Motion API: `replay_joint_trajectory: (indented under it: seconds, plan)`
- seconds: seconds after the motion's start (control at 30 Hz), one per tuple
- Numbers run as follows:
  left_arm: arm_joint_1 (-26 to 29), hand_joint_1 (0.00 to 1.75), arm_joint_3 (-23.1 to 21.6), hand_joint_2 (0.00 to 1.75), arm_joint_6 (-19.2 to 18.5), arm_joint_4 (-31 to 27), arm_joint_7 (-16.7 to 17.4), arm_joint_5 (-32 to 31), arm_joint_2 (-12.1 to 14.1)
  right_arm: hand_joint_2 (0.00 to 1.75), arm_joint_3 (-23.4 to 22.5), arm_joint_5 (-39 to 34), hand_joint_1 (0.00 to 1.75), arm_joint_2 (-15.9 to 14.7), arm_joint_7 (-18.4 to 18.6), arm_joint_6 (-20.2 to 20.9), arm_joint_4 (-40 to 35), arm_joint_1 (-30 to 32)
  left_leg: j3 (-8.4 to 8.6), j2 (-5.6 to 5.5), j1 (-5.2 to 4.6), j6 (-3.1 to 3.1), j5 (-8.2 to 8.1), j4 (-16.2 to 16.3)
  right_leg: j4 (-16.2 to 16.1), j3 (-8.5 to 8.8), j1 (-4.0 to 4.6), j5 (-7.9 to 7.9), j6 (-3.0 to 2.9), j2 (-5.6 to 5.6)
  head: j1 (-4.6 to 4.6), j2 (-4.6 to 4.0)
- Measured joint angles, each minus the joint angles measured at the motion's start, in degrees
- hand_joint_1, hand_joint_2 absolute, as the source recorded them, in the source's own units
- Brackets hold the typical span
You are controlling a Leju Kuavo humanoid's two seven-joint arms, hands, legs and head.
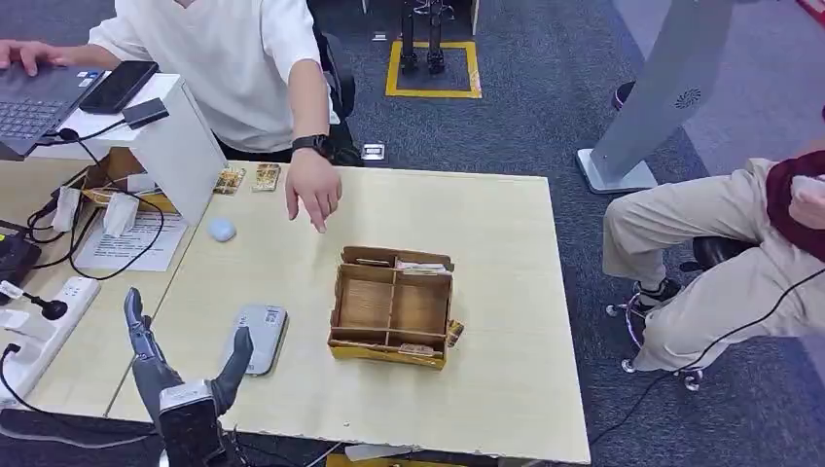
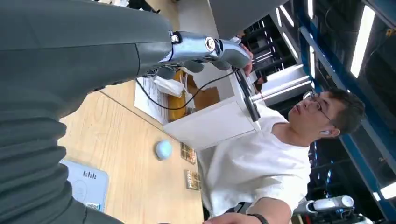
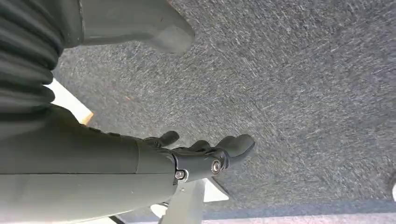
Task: Pass the card to the sensor for recognition and then transmit it.
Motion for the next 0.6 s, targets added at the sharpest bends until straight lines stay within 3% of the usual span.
replay_joint_trajectory:
  seconds: [0.6]
  plan:
    - [-1.4,0.0,0.0,1.75,0.0,3.3,-2.4,-4.4,-1.2,1.75,-1.0,-0.2,0.0,-1.6,-1.9,0.0,0.3,1.4,-0.01,0.01,-0.02,0.0,0.0,0.0,0.0,0.01,0.0,0.0,0.0,0.01,0.0,0.0]
